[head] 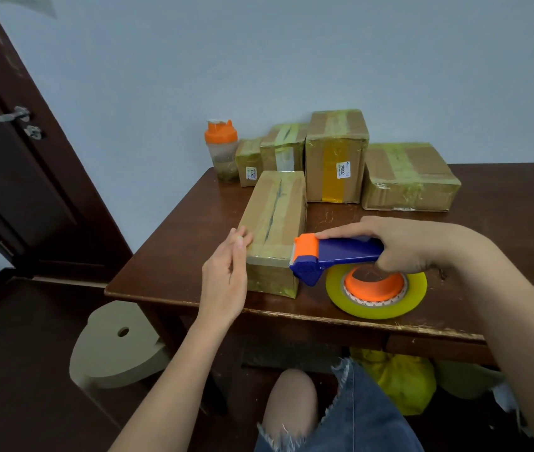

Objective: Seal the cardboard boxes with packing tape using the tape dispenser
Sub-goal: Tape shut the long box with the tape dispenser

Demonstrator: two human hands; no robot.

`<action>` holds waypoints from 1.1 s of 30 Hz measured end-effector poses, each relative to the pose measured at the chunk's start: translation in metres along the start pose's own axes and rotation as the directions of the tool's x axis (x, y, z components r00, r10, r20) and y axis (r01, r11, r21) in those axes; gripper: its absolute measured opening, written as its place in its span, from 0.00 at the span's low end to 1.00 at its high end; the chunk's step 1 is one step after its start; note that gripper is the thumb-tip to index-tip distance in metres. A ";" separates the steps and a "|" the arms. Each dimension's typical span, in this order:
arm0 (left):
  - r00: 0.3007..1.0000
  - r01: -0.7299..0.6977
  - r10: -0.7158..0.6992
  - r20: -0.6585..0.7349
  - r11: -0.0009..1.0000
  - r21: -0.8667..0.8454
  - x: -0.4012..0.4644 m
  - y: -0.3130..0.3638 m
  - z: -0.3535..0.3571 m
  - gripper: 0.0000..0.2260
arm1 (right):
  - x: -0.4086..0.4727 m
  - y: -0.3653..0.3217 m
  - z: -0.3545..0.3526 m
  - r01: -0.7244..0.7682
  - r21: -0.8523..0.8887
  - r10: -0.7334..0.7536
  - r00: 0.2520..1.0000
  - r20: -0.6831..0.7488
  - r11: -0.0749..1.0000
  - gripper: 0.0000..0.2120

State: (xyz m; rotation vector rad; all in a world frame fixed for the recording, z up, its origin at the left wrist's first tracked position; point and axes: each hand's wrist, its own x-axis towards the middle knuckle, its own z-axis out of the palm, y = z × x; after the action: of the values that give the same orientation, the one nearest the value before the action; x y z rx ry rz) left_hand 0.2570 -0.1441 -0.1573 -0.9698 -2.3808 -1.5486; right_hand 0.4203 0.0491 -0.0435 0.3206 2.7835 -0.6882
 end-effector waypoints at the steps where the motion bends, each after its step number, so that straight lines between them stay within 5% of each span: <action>1: 1.000 0.001 -0.001 -0.003 1.000 0.005 0.001 -0.003 0.000 0.25 | 0.000 0.000 0.000 0.002 0.003 -0.002 1.000 0.000 1.000 0.43; 9: 1.000 -0.026 0.026 0.001 0.998 0.062 0.017 -0.010 -0.011 0.26 | 0.007 -0.006 0.001 0.004 0.027 -0.003 1.000 -0.029 1.000 0.42; 17: 0.994 0.058 -0.084 0.065 0.944 0.324 0.042 -0.016 -0.043 0.28 | 0.043 -0.030 0.009 0.028 -0.046 -0.033 0.995 -0.096 0.999 0.39; 28: 0.977 -0.211 0.174 0.122 0.863 0.459 0.022 -0.015 -0.043 0.29 | 0.050 -0.027 0.010 0.050 -0.068 -0.055 0.995 -0.078 0.996 0.39; 33: 0.981 -0.185 0.140 0.136 0.885 0.428 0.022 -0.016 -0.036 0.28 | 0.053 -0.026 0.012 0.052 -0.092 -0.061 0.994 -0.088 0.994 0.40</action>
State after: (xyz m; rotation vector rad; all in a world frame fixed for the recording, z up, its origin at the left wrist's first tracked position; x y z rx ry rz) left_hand 0.2225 -0.1703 -0.1435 -1.1219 -2.4779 -0.8613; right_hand 0.3654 0.0288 -0.0582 0.2623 2.9089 -0.5728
